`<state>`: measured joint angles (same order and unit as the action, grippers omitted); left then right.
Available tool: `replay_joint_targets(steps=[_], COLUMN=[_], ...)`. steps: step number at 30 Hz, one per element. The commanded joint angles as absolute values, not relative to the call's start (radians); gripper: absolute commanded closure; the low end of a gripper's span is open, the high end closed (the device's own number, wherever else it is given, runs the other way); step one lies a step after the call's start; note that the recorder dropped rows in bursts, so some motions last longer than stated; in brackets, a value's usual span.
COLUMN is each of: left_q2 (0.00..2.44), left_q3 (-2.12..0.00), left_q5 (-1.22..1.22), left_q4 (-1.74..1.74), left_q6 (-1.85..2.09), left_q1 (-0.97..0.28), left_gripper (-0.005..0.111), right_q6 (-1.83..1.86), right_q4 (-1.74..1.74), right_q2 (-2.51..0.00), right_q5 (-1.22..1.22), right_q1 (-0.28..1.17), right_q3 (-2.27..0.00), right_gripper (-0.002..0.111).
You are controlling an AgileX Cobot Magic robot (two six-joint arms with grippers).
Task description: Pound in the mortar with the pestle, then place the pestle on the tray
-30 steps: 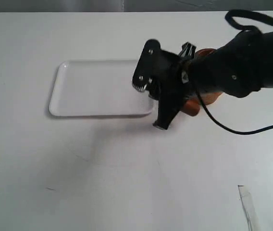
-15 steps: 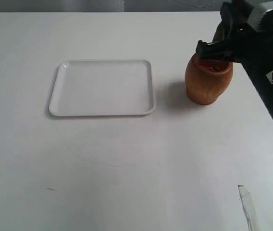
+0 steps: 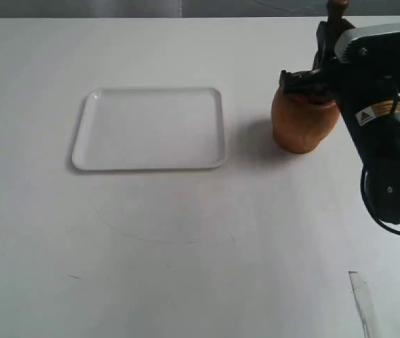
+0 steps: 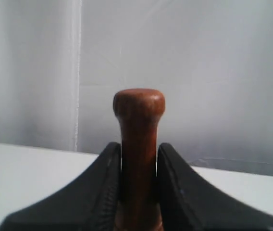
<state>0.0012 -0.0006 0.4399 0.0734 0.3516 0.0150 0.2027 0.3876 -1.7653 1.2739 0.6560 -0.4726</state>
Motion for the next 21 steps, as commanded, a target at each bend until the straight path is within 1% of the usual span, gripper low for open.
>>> replay_joint_targets(steps=[1,5,12,16,19,21], left_q2=[0.000,0.000,0.000,0.000,0.000,0.000], left_q3=[0.000,0.000,0.000,0.000,0.000,0.000], left_q5=[0.437,0.437,0.437,0.437,0.437,0.437], left_q4=[0.066,0.066,0.066,0.066,0.066,0.066], left_q6=[0.343,0.343,0.343,0.343,0.343,0.343], left_q1=[0.007,0.007,0.007,0.007,0.007,0.007], left_gripper=[0.107,0.107,0.107,0.107,0.107,0.107], right_q6=[0.257,0.305,0.200,0.093,0.099,0.126], right_q4=[0.353,0.382,0.459,0.504,0.470,0.438], right_q2=[-1.774,-1.770,-1.826,-1.923,-1.971,-1.958], right_q5=[1.221,1.221,1.221,1.221,1.221,1.221], right_q1=[0.649,0.649,0.649,0.649,0.649,0.649], right_q3=[-0.534,-0.568,-0.537,-0.514,-0.514,-0.514], right_gripper=[0.108,0.108,0.108,0.108,0.108,0.108])
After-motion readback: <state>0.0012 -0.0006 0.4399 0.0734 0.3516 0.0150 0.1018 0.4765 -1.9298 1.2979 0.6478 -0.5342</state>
